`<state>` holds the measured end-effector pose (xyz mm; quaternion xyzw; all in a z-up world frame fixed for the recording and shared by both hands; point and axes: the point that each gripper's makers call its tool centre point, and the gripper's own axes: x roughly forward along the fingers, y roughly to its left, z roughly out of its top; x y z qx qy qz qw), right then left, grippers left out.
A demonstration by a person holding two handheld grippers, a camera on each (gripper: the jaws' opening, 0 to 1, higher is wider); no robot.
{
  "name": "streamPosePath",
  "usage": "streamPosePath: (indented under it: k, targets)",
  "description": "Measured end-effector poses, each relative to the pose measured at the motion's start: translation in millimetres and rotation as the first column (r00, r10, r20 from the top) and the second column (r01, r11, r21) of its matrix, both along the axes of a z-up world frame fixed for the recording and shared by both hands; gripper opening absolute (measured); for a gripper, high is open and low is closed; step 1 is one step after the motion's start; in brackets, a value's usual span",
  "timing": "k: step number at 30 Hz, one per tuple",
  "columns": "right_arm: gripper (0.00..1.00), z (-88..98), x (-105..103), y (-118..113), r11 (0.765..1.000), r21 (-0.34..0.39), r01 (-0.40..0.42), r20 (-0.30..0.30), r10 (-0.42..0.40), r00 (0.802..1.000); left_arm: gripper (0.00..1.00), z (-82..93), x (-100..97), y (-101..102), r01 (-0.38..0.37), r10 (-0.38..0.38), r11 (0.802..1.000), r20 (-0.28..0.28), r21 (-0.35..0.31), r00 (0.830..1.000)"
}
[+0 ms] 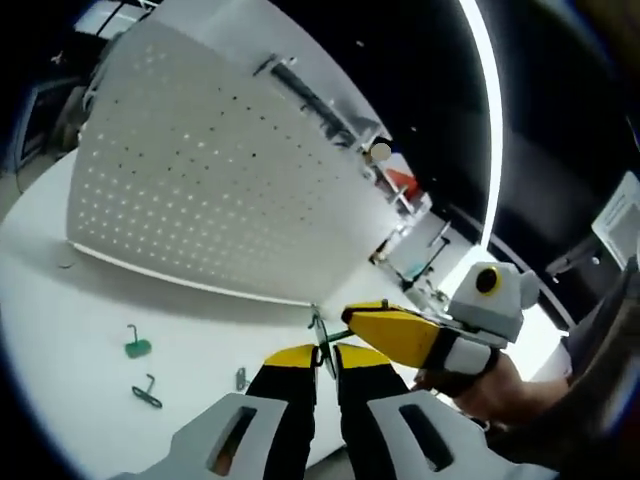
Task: Insert the hook assembly into the mounting plate slot until the hook locks in place.
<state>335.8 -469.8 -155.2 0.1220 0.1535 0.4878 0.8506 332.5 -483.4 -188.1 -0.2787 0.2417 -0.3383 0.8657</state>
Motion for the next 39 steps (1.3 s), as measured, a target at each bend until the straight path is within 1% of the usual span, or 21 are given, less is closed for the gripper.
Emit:
streamPosePath:
  k: [4, 6, 7, 9, 11, 13, 16, 18, 19, 20, 23, 27, 29, 31, 32, 33, 34, 35, 36, 38, 39]
  targets:
    - [0.0, -0.8, -2, 0, 1.0, -0.002, -0.007, -0.001, 0.007, 1.0, 0.06, -0.3, -1.4, 1, 0.01, -0.01, 1.0, -0.012, -0.008, 1.0]
    - [0.0, -2.9, -5, 2, 0.999, -0.028, -0.016, 0.015, 0.016, 1.0, 0.05, -2.2, -1.6, 3, 0.008, -0.008, 1.0, -0.009, 0.019, 1.0]
    - [0.0, -3.8, -6, 3, 0.999, -0.044, -0.021, 0.029, 0.022, 0.999, 0.04, -3.8, -2.0, 3, 0.014, -0.013, 0.999, -0.019, 0.035, 1.0]
    - [0.01, -4.2, -9, 6, 0.998, -0.049, -0.03, 0.026, 0.031, 0.999, 0.02, -5.5, -0.9, 4, 0.008, -0.007, 0.999, -0.023, 0.05, 1.0]
    - [0.02, -3.5, -8, 4, 0.999, -0.047, -0.025, 0.027, 0.026, 0.999, 0.02, -5.3, -0.4, 5, 0.007, -0.006, 0.999, -0.025, 0.047, 1.0]
    - [0.02, -3.9, -7, 4, 0.999, -0.044, -0.024, 0.009, 0.024, 1.0, 0.01, -5.3, 0.0, 5, 0.005, -0.004, 0.999, -0.025, 0.051, 1.0]
    - [0.02, -5.2, -7, 3, 0.998, -0.064, -0.02, 0.015, 0.021, 1.0, 0.01, -6.6, 1.7, 5, 0.004, -0.002, 0.997, -0.015, 0.081, 1.0]
    - [0.02, -5.1, -7, 2, 0.998, -0.068, -0.017, 0.019, 0.018, 1.0, 0.01, -5.5, 2.3, 5, 0.004, -0.005, 0.994, 0.007, 0.11, 1.0]
    - [0.02, -5.5, -7, 2, 0.998, -0.067, -0.012, 0.007, 0.013, 1.0, 0.01, -5.7, 2.0, 4, 0.013, -0.015, 0.991, 0.018, 0.132, 1.0]
    - [0.03, -4.9, -6, 1, 0.998, -0.061, -0.008, 0.011, 0.008, 1.0, 0.01, -5.3, 1.7, 3, 0.02, -0.023, 0.99, 0.022, 0.142, 0.999]
    - [0.04, -3.3, -7, -1, 0.999, -0.037, -0.005, -0.008, 0.005, 1.0, 0.01, -10.5, 4.6, 9, 0.01, -0.021, 0.971, 0.044, 0.239, 0.999]
    - [0.06, 2.6, -4, -9, 0.999, -0.029, 0.016, 0.004, -0.016, 1.0, 0.01, -16.2, 5.5, 13, -0.001, -0.013, 0.958, 0.046, 0.287, 0.999]
    - [0.06, -0.9, -4, -13, 0.999, -0.035, 0.022, -0.016, -0.022, 1.0, 0.01, -17.3, 6.0, 15, -0.009, -0.004, 0.959, 0.045, 0.283, 0.999]
    - [0.06, -4.1, -4, -19, 0.999, -0.041, 0.027, -0.023, -0.028, 0.999, 0.01, -20.9, 6.2, 18, -0.012, -0.002, 0.952, 0.046, 0.306, 0.999]
    - [0.06, -6.2, -5, -20, 0.998, -0.05, 0.027, -0.027, -0.029, 0.999, 0.01, -25.0, 5.8, 20, -0.012, -0.004, 0.942, 0.047, 0.337, 0.999]
    - [0.06, -10.7, -11, -21, 0.997, -0.073, -0.002, -0.037, 0.0, 0.999, 0.01, -26.2, 5.7, 20, -0.014, -0.003, 0.938, 0.051, 0.346, 0.999]
    - [0.05, -12.9, -10, -23, 0.996, -0.087, 0.004, -0.035, -0.007, 0.999, 0.01, -27.6, 4.7, 20, -0.009, -0.009, 0.935, 0.048, 0.355, 0.999]
    - [0.06, -16.4, -10, -26, 0.993, -0.116, 0.014, -0.005, -0.015, 1.0, 0.01, -27.4, 4.7, 21, -0.011, -0.008, 0.935, 0.051, 0.355, 0.999]
    - [0.06, -18.4, -11, -27, 0.991, -0.129, 0.014, 0.004, -0.014, 1.0, 0.01, -27.2, 4.9, 21, -0.016, -0.004, 0.933, 0.056, 0.36, 0.998]
    - [0.07, -21.8, -14, -26, 0.99, -0.14, 0.014, -0.003, -0.014, 1.0, 0.01, -25.9, 5.3, 22, -0.023, -0.001, 0.929, 0.066, 0.369, 0.998]
    - [0.09, -23.4, -14, -26, 0.99, -0.141, 0.017, -0.015, -0.019, 1.0, 0.01, -25.4, 5.5, 22, -0.022, -0.011, 0.918, 0.08, 0.396, 0.997]
